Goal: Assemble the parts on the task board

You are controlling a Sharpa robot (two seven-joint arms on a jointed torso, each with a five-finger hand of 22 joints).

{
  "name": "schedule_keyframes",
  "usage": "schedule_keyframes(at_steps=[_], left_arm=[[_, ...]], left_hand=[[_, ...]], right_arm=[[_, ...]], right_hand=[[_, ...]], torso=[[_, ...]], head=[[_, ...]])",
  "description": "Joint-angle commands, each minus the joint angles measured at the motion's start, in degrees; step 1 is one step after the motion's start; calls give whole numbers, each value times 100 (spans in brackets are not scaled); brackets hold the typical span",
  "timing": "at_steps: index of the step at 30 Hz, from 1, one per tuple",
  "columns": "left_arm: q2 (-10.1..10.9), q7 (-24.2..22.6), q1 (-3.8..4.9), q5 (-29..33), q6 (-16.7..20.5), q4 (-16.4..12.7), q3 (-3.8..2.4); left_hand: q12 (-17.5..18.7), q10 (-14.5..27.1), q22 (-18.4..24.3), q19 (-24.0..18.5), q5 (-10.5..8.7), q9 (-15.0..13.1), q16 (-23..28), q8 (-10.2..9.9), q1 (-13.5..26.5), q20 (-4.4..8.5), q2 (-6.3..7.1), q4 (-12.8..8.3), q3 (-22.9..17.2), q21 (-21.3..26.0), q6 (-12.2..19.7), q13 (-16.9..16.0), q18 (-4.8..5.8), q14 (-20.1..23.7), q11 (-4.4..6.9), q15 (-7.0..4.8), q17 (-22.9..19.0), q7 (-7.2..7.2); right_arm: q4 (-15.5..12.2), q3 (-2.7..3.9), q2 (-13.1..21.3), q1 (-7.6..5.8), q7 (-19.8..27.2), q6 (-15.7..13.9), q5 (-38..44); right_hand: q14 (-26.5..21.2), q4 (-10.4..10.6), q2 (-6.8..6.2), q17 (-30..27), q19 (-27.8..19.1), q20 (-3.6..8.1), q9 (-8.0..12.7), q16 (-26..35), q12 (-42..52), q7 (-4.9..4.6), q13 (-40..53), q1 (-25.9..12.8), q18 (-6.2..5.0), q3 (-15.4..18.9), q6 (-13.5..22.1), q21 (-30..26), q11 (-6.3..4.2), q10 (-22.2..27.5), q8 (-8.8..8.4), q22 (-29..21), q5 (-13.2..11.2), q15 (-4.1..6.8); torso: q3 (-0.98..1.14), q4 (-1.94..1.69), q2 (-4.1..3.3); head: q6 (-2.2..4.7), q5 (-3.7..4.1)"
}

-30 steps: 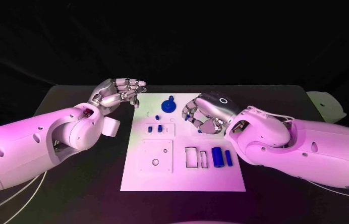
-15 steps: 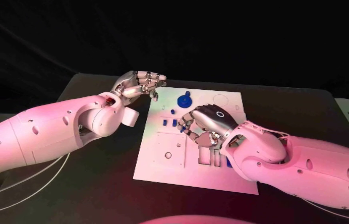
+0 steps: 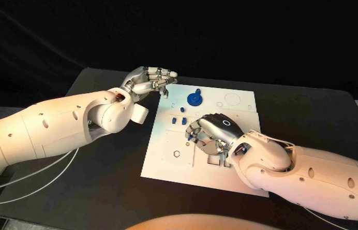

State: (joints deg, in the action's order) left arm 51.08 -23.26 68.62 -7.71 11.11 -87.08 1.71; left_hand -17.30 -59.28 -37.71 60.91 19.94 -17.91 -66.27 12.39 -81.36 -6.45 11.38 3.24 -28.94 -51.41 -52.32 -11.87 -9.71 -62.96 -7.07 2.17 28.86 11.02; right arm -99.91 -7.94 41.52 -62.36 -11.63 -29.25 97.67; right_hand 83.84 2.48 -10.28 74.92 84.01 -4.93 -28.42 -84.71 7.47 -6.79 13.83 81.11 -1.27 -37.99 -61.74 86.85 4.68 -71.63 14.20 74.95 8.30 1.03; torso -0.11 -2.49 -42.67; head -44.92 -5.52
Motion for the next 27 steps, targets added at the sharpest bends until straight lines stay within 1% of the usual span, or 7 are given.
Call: schedule_keyframes(at_steps=[1,5,8,17,27], left_arm=[[-6,-40,2,29,-60,-20,-3],[-4,-39,2,30,-60,-19,-3],[-1,-37,2,30,-61,-19,-3],[4,-29,2,30,-63,-19,-3],[8,-12,2,30,-74,-15,-3]], left_hand=[[-43,55,8,-5,28,6,-7,-39,47,-57,21,-35,7,26,46,-11,-83,54,9,9,-7,9],[-43,55,8,-5,28,6,-7,-39,47,-57,21,-35,7,26,46,-11,-83,54,9,9,-7,9],[-43,55,8,-5,28,6,-7,-39,47,-57,21,-35,7,26,46,-11,-83,54,9,9,-7,9],[-48,58,8,-6,28,6,-8,-39,49,-58,18,-34,7,26,46,-12,-83,56,8,10,-8,10],[-54,63,8,-7,28,6,-10,-39,54,-61,15,-32,8,28,48,-14,-83,58,7,12,-10,11]], right_arm=[[25,-2,-30,23,43,196,22],[44,-5,-49,41,41,238,23],[55,-6,-62,55,41,254,24],[76,-9,-78,85,33,318,40],[87,-14,-87,91,6,433,72]], right_hand=[[412,-31,4,672,461,35,-11,18,-28,-49,11,-65,50,14,6,-13,-159,-103,18,1338,-15,21],[412,-36,7,672,458,33,-14,18,-32,-50,13,-71,49,19,8,-19,-158,-103,18,1335,-28,19],[412,-36,7,672,458,33,-14,18,-32,-50,13,-71,49,19,8,-19,-158,-103,18,1335,-28,19],[411,-42,12,669,459,31,-18,21,-38,-50,15,-77,49,25,10,-17,-158,-102,19,1337,-42,17],[412,-46,14,670,458,29,-21,20,-43,-51,17,-85,49,31,12,-18,-156,-101,19,1337,-52,16]], torso=[[1,-3,0],[1,-9,-1],[3,-5,0],[-1,-5,2],[1,-3,1]], head=[[-32,-18],[-57,-27],[-64,-30],[-76,-37],[-92,-44]])
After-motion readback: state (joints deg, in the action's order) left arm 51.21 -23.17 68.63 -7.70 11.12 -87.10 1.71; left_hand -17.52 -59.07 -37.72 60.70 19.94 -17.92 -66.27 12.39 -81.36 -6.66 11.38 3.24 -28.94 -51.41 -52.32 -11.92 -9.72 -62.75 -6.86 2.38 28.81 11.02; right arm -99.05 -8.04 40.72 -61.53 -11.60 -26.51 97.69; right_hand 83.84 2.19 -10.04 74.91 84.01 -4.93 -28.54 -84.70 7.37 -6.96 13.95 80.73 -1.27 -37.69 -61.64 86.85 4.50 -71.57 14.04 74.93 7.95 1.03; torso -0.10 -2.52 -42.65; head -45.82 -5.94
